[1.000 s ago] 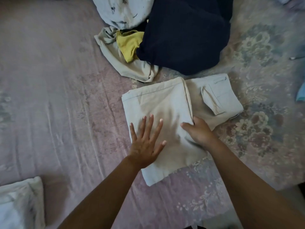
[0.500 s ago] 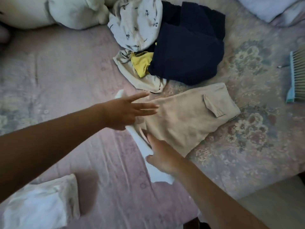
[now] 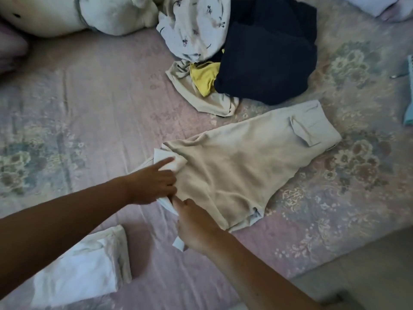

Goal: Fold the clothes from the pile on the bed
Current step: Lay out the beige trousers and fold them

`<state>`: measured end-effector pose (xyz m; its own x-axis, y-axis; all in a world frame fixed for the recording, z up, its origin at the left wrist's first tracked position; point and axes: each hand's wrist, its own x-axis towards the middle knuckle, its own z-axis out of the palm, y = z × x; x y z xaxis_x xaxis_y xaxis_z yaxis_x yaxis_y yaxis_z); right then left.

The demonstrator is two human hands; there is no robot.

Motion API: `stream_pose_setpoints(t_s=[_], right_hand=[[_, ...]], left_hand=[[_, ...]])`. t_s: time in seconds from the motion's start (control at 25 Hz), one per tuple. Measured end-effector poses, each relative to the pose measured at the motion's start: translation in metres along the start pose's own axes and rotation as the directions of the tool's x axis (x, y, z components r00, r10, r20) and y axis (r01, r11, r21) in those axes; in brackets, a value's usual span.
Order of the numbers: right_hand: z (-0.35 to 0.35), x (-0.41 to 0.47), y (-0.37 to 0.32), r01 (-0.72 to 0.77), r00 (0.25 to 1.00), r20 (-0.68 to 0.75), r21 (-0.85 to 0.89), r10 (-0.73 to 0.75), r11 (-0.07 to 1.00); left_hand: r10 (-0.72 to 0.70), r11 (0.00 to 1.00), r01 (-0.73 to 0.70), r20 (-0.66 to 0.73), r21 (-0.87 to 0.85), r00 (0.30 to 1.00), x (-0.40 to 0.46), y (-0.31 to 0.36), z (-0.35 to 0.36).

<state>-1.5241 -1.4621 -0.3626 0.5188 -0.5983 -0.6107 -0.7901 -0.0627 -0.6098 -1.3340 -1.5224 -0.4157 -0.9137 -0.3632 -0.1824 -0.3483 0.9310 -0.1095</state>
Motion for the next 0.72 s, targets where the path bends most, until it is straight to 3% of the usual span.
stream_pose_setpoints(t_s=[0.16, 0.28, 0.44, 0.52, 0.6, 0.72], right_hand=[[0.006, -0.008, 0.003, -0.04, 0.999, -0.003, 0.085, 0.041, 0.996], [-0.013, -0.011, 0.026, -0.053, 0.985, -0.134, 0.344, 0.105, 0.937], [-0.051, -0.019, 0.095, -0.157, 0.905, -0.229, 0.604, 0.358, 0.782], [-0.059, -0.019, 0.138, -0.249, 0.832, -0.231, 0.656, 0.504, 0.713], [-0.057, -0.012, 0.18, -0.342, 0.76, -0.207, 0.677, 0.615, 0.651], [-0.043, -0.003, 0.221, -0.393, 0.7, -0.175, 0.716, 0.692, 0.577]], left_hand=[[-0.215, 0.971, 0.202, 0.104, 0.127, 0.971, -0.033, -0.044, 0.0], [-0.32, 0.932, 0.304, 0.051, 0.197, 0.946, -0.023, -0.068, -0.005], [-0.421, 0.888, 0.419, -0.032, 0.187, 0.906, 0.086, -0.079, -0.009], [-0.461, 0.883, 0.451, 0.065, 0.13, 0.885, 0.163, -0.07, -0.006], [-0.547, 0.833, 0.549, 0.235, 0.062, 0.803, 0.229, -0.052, 0.009], [-0.599, 0.782, 0.623, 0.284, 0.006, 0.749, 0.279, -0.028, 0.041]])
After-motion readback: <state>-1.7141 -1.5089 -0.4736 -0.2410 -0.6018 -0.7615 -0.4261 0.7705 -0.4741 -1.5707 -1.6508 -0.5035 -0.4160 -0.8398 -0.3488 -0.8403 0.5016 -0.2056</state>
